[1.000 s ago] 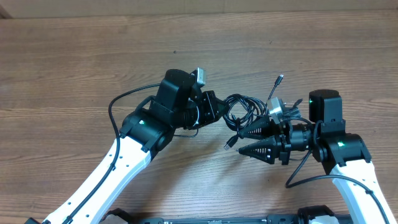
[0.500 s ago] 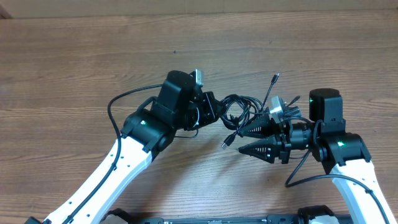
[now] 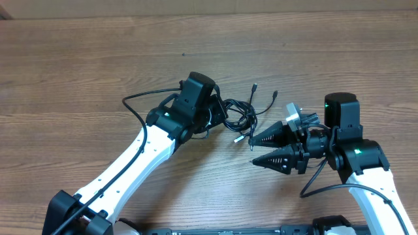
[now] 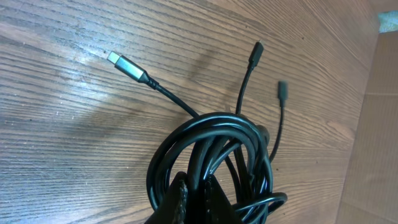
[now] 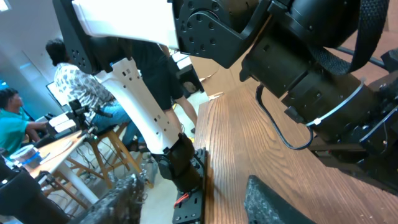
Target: Untangle cables
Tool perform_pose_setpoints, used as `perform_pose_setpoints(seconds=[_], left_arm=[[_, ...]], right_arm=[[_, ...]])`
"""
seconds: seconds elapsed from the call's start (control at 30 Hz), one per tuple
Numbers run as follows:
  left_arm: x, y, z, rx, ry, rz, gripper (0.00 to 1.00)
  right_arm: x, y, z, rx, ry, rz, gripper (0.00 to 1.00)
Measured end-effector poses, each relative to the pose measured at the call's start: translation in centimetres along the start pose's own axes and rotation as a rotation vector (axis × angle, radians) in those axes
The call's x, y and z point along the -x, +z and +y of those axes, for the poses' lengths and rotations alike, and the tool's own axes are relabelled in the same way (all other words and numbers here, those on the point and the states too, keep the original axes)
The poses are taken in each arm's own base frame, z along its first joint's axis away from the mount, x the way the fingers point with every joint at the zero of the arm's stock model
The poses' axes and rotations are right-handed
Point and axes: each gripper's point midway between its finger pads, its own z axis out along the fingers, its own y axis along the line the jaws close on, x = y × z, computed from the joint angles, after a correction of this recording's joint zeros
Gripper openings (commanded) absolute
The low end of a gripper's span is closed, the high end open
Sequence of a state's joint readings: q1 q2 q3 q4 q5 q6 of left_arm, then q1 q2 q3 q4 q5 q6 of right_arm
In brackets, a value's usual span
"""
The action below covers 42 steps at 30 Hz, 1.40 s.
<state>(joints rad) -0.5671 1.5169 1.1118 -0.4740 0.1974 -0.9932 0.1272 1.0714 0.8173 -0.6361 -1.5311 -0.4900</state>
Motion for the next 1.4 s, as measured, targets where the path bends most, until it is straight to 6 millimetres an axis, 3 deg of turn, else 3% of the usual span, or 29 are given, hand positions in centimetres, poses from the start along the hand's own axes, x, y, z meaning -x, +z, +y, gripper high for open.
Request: perform_pose_setpoints(seconds=[0.17,0.5,0.77,1.1,1.2,1.4], left_arm=[[0.3,-0.1,0.1,-0.008,-0.003,0.004,0.04],[1.3,-1.1,0.1,-0.078,0.028,0.053,0.04],[1.4,-2.4,-1.9,-0.169,0.104,0.042,0.04],[0.9,-2.7,-3.1,-0.236,0.153,0.071,0.04],[0.9,-2.7,-3.2,-0.238,0.163,0.072,0.04],[0.6,-2.8,-3.3,-0.251,0.175,0.085,0.04]], right_arm=[[-0.3,0.0,-0.8,-0.047,0.016,0.020,0.63],[-2.3,-1.8,-7.3,-0.443,0.199,0.118,0.68],[-2.8,-3.1,-9.5,-0.590,0.217,0.140,0.69],[-5.2,-3.4,-12.1,-0.619,0.336,0.180,0.58],[-5.4,-3.4,-12.4,-0.623,0.344,0.183,0.51],[-5.2,-3.4,-12.6,-0.624,0.328,0.177,0.56]])
